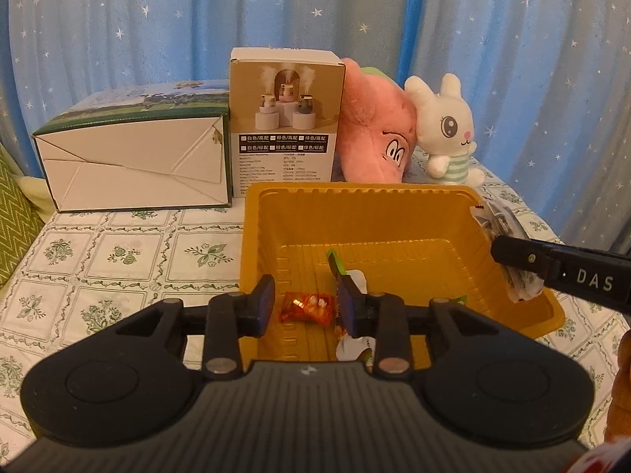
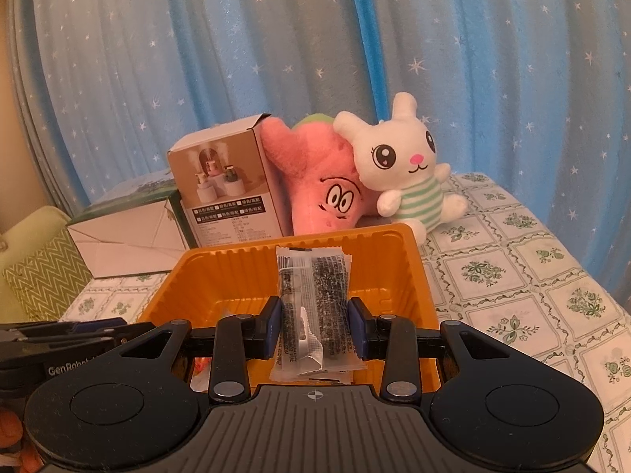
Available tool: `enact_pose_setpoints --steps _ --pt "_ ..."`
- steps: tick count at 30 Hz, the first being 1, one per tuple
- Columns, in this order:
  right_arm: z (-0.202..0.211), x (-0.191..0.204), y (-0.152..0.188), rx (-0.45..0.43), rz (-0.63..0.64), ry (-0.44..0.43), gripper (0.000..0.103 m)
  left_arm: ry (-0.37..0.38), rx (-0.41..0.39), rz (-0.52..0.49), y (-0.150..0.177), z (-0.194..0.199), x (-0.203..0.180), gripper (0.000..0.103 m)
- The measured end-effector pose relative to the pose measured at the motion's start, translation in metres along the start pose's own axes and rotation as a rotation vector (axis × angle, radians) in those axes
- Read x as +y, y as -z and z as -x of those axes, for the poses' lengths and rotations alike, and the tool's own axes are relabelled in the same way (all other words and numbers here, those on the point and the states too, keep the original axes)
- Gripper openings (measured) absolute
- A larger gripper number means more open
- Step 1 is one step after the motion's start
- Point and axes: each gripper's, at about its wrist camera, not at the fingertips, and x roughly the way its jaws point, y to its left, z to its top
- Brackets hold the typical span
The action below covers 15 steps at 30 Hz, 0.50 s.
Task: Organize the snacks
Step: 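Lower both snacks into the orange basket and open both tools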
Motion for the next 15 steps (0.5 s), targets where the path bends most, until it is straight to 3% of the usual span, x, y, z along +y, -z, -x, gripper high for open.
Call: enact_pose_setpoints --steps 7,15 --pt "-0.006 0.002 -0.004 -0.009 -0.024 -0.021 0.037 -0.021 -0.009 -0.024 0.003 0.005 0.0 0.053" --pt "-0.019 0.002 -0.002 -0.014 -0.052 -0.101 0.039 -0.029 -0.006 -0.019 0.006 0.006 0.006 0.059"
